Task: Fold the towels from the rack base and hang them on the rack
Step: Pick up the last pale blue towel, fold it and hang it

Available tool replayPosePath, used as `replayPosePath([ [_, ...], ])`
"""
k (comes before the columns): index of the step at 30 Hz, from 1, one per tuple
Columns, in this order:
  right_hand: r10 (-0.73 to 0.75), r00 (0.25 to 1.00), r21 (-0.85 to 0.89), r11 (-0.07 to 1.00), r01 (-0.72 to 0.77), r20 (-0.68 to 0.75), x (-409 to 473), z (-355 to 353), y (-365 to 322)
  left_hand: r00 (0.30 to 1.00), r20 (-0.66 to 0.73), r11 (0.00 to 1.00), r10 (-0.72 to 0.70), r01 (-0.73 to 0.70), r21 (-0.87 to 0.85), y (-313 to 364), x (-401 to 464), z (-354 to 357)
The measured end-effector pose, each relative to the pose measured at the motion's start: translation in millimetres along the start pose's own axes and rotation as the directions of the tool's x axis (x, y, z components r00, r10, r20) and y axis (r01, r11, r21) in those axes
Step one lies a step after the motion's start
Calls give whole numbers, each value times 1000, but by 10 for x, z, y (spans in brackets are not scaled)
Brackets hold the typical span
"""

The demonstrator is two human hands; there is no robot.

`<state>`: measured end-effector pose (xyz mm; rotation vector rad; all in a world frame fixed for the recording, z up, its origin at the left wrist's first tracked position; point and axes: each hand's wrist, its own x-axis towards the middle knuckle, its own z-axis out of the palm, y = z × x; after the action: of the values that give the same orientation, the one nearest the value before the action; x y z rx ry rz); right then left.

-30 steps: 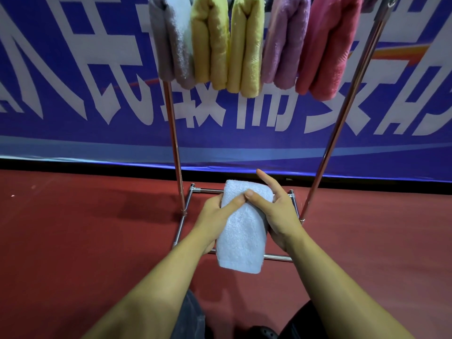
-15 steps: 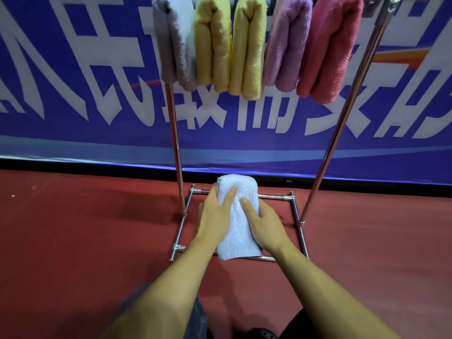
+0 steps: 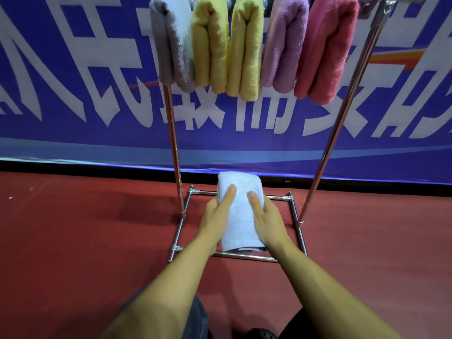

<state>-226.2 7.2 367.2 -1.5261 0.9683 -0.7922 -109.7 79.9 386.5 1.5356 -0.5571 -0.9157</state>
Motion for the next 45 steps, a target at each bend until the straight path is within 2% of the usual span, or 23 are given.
replayPosePath([
  [2,76,997,24,997,-76,1,3,0,26,1000,-5,1000,26,-26,-11,-8,-27,16],
  [4,97,992,-70,992,-102,-78,16,9,48,994,-76,997,78,-78,0,-12,-6,26],
  [7,-20,979,-173,985,-16,-204,23,5,20,979,-150,987,140,-125,106,-13,34,33],
  [10,-42,994,-159,987,26,-100,-16,14,-43,973,-157,966,167,-130,221,-85,82,55],
  [13,35,998,-132,991,-28,44,-54,49,-81,988,-49,964,148,-133,232,-117,98,117],
  [15,84,994,-110,991,-77,63,-48,42,-90,993,-13,962,120,-113,249,-104,97,144],
  [17,63,996,-109,992,-56,58,-43,27,-80,990,-4,956,139,-134,260,-96,99,162],
  [22,-36,999,-116,993,38,14,-46,9,-42,981,0,940,196,-187,285,-165,132,245],
  [26,-60,997,-108,993,55,-38,-26,9,-24,971,-65,925,230,-198,324,-206,140,276],
  [30,-67,989,-127,991,49,-134,-18,-30,-1,954,-138,936,267,-223,273,-202,135,299],
  [32,-69,978,-117,992,47,-197,-38,-102,-62,931,-120,910,345,-300,287,-137,123,314],
  [34,-102,963,-136,988,70,-251,-72,-232,-209,909,-100,884,405,-362,295,-10,89,372],
  [37,-160,934,-147,982,118,-320,-82,-520,-527,904,-131,895,407,-365,258,346,-23,574],
  [41,-239,899,-115,971,211,-367,-31,-982,-1078,879,-129,880,459,-429,203,1040,-193,971],
  [45,-352,839,-172,936,307,-416,81,-1475,-1740,819,-129,827,559,-539,160,1789,-332,1423],
])
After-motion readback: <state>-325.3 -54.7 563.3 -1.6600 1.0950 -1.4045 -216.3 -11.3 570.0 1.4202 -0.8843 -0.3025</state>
